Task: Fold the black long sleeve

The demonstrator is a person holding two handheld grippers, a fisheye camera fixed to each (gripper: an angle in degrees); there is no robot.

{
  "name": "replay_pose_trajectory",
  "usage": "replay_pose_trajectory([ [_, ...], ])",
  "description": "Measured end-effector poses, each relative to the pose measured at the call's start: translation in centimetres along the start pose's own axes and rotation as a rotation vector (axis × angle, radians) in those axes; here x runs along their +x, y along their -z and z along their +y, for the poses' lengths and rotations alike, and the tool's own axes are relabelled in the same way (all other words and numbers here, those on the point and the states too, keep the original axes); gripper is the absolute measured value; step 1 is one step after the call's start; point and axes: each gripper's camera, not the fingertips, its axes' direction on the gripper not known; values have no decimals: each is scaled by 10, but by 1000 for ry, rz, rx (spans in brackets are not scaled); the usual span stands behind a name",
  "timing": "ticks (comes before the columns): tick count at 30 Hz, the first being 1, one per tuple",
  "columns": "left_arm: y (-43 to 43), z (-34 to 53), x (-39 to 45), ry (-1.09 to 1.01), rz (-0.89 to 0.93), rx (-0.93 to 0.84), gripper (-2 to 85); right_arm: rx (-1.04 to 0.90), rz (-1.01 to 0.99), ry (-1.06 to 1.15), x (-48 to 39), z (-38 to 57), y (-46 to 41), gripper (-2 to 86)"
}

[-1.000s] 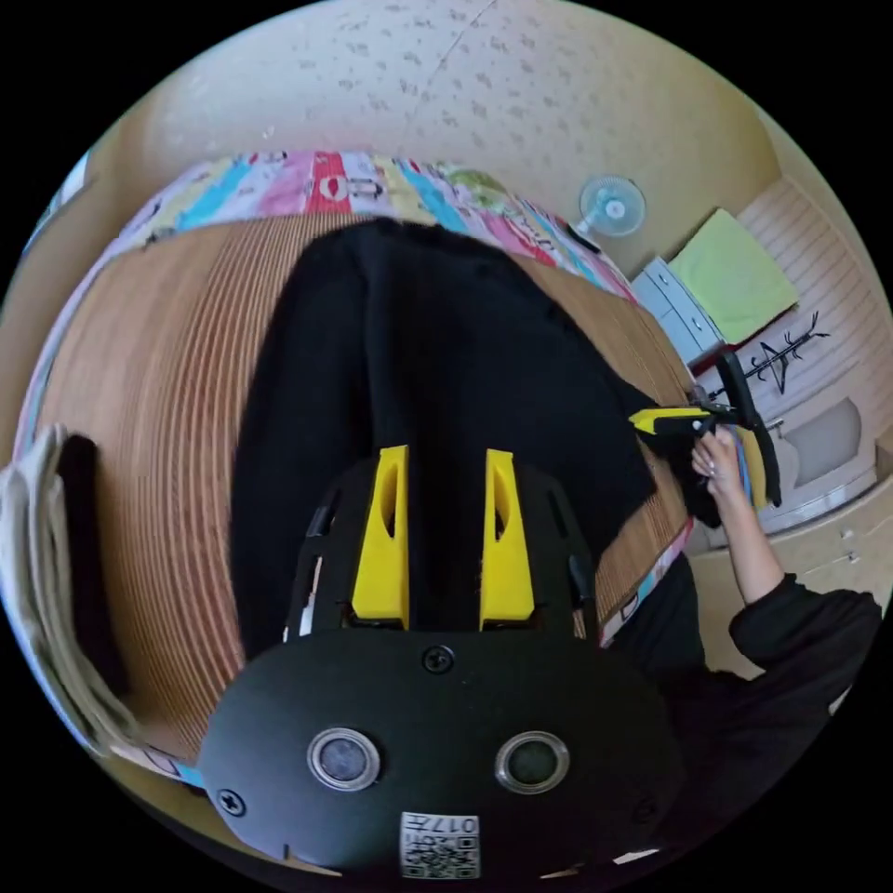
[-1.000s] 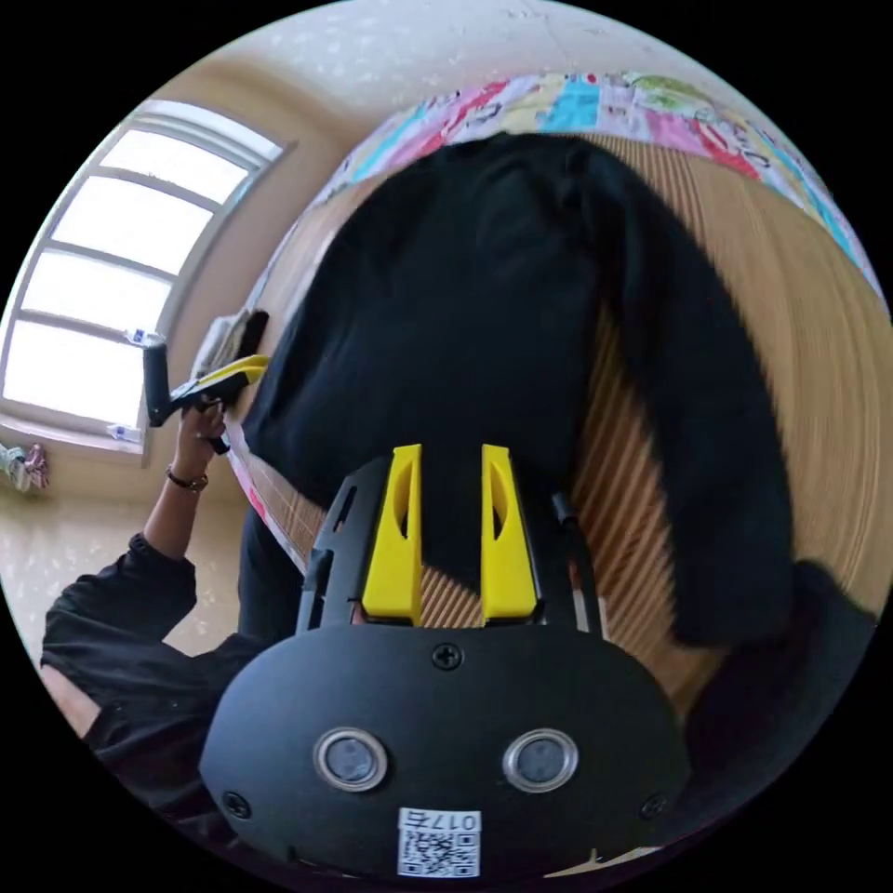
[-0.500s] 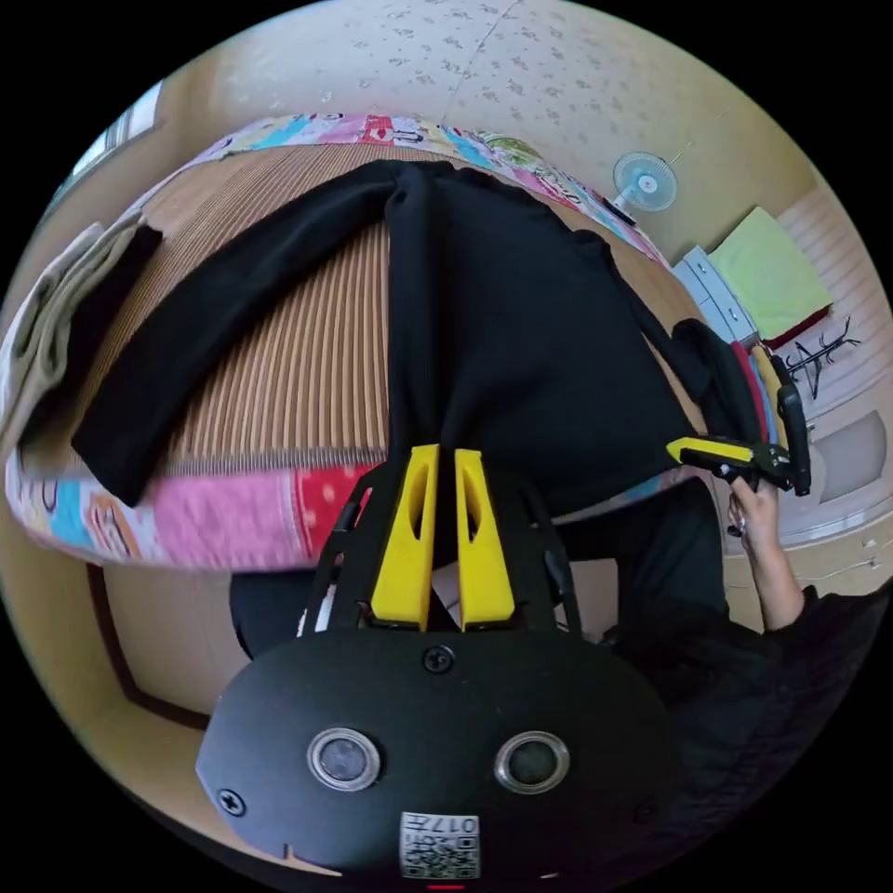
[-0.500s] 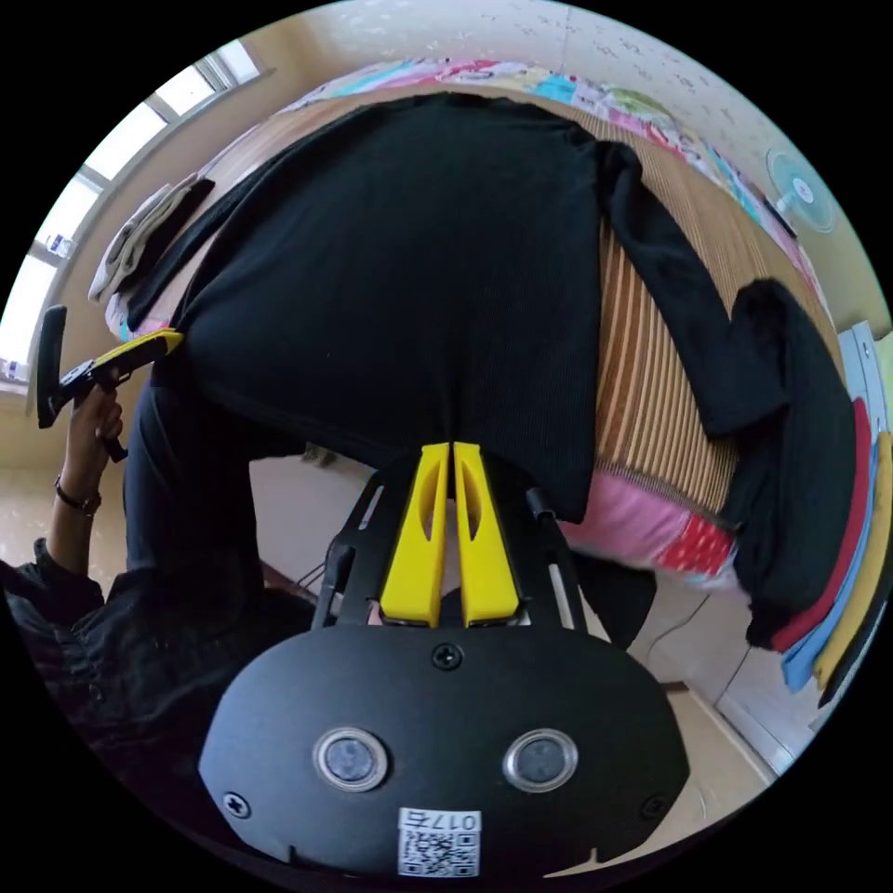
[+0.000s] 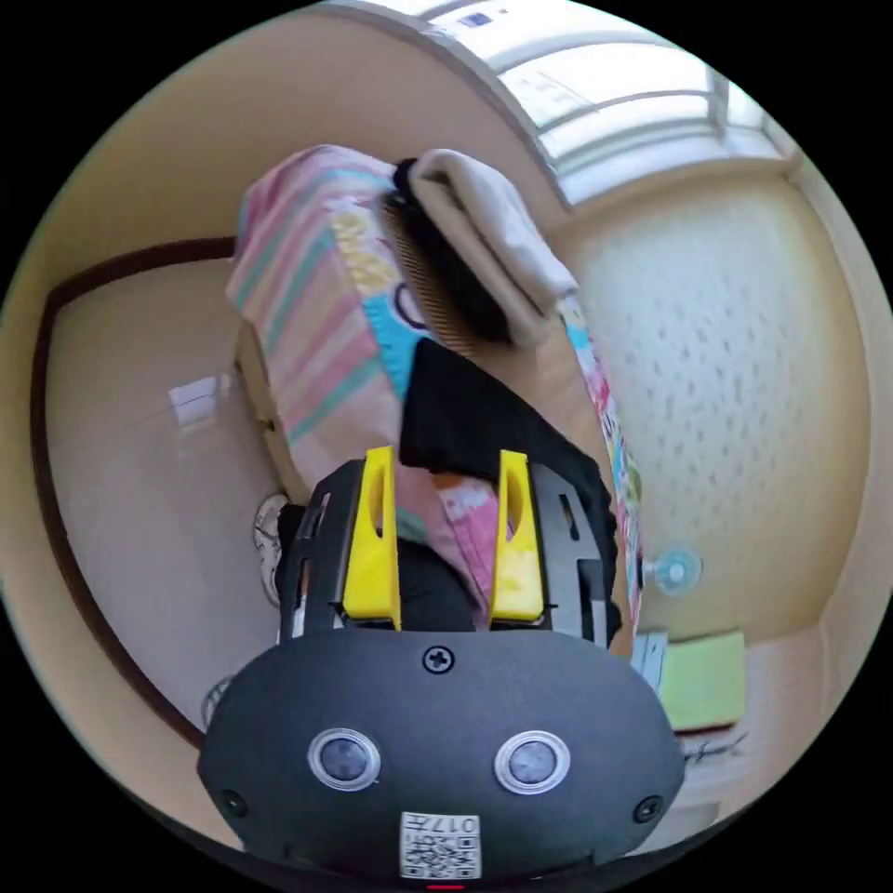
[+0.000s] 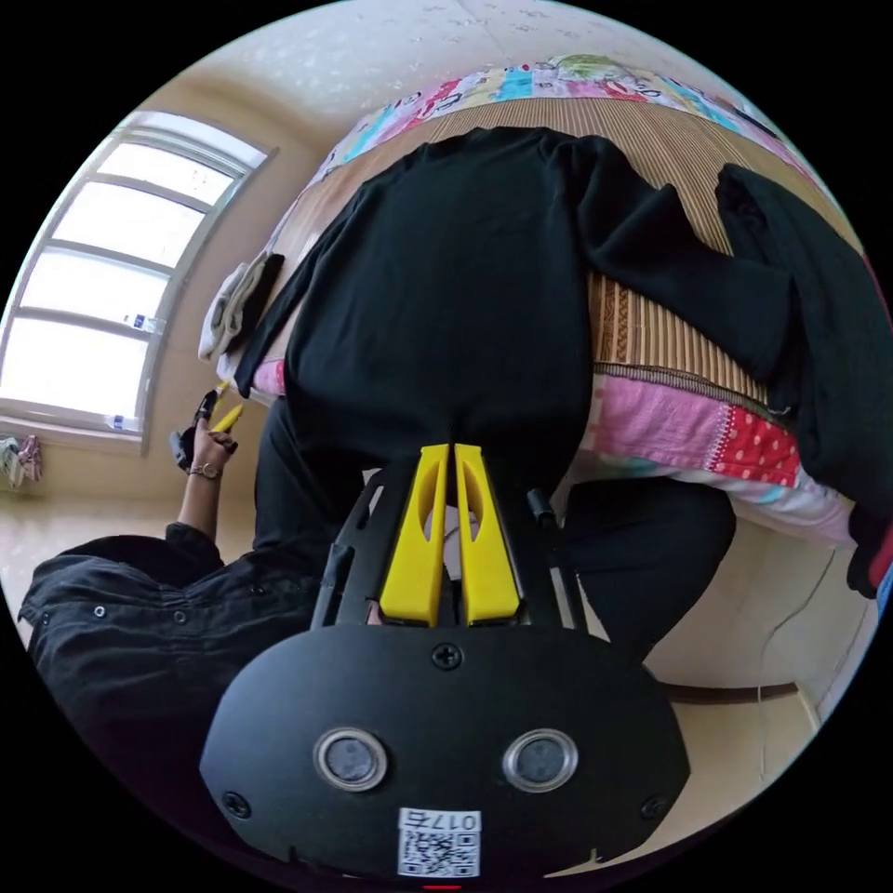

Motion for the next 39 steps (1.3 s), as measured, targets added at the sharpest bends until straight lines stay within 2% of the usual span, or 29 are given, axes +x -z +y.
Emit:
replay_pose_trajectory([
  [2,-11,-7,-24,99,70,-4,157,1,-28,-18,4,5,7,16],
  [4,-29,-13,-52,220,162,-25,101,1,-69,-23,7,7,12,17],
  [6,-30,-16,-65,261,264,7,41,0,-104,-18,9,9,19,17],
  [8,-11,-19,-58,220,321,66,38,4,-105,-19,13,13,32,18],
  [12,66,-43,29,-91,235,226,38,13,-108,-27,24,22,51,18],
  [17,97,-88,189,-485,349,291,39,-5,-198,-57,48,29,62,17],
  [21,44,-64,341,-741,621,133,40,1,-230,-77,59,35,70,15],
  [23,6,-20,403,-859,706,31,40,16,-259,-98,65,43,80,12],
  [25,-59,60,461,-1000,794,-141,41,34,-275,-120,71,52,89,10],
  [27,-121,128,479,-1056,828,-317,46,58,-283,-142,77,63,100,10],
  [29,-186,195,468,-1046,817,-441,64,95,-291,-159,84,79,115,13],
  [31,-267,274,433,-1020,707,-690,100,111,-282,-208,93,92,126,17],
  [32,-278,288,422,-1010,685,-739,104,132,-284,-237,99,101,135,23],
  [35,-266,327,367,-1003,668,-748,108,236,-270,-300,111,124,164,53],
  [39,-193,335,297,-1036,560,-728,107,356,-155,-375,112,134,192,105],
])
